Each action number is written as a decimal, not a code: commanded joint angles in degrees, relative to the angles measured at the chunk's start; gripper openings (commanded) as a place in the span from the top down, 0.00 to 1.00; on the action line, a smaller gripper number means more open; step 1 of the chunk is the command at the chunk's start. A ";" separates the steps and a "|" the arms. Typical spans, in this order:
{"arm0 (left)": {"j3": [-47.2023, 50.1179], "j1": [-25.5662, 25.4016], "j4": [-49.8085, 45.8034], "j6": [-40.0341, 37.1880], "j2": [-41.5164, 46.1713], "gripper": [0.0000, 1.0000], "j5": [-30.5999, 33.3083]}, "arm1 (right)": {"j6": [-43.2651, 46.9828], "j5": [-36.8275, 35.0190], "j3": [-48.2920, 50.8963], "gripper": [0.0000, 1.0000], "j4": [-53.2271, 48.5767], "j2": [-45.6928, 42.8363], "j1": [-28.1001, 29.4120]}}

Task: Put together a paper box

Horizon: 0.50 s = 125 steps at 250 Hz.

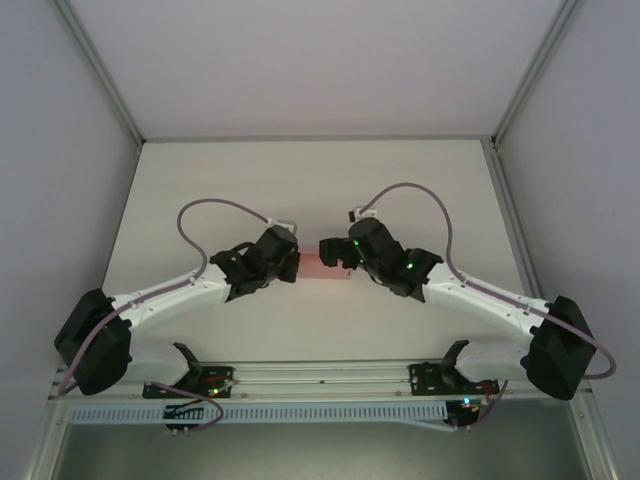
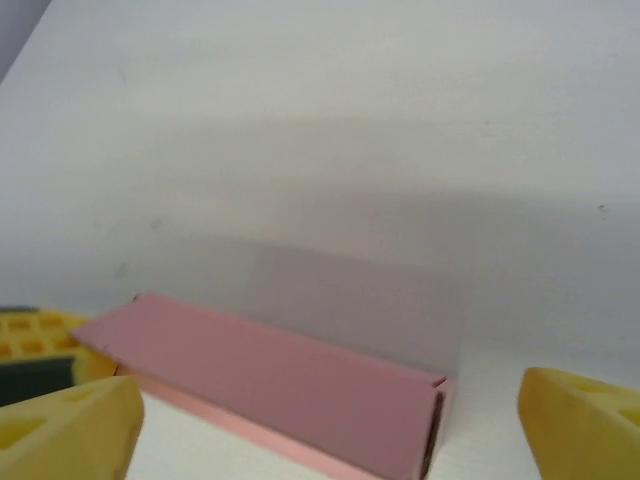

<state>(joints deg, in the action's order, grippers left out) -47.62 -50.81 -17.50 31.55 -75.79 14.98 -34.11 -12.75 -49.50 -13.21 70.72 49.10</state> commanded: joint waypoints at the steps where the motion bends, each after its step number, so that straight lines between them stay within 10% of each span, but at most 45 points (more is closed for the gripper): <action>1: 0.38 -1.15 -4.88 -1.02 -1.33 1.00 -2.68 | -5.42 1.55 0.07 0.11 -2.08 0.80 -3.18; 46: -0.18 -1.44 -5.92 -2.55 0.18 0.87 -2.85 | -7.34 5.58 1.74 0.37 -3.51 5.12 -5.63; 125: -3.18 -1.50 -12.32 -3.53 9.17 0.39 -4.07 | -13.99 8.41 11.05 0.52 2.70 5.27 -5.44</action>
<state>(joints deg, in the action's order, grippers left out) -47.83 -52.14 -25.10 28.03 -70.19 11.79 -45.04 -6.39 -42.92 -7.99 75.37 43.48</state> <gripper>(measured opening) 0.552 0.482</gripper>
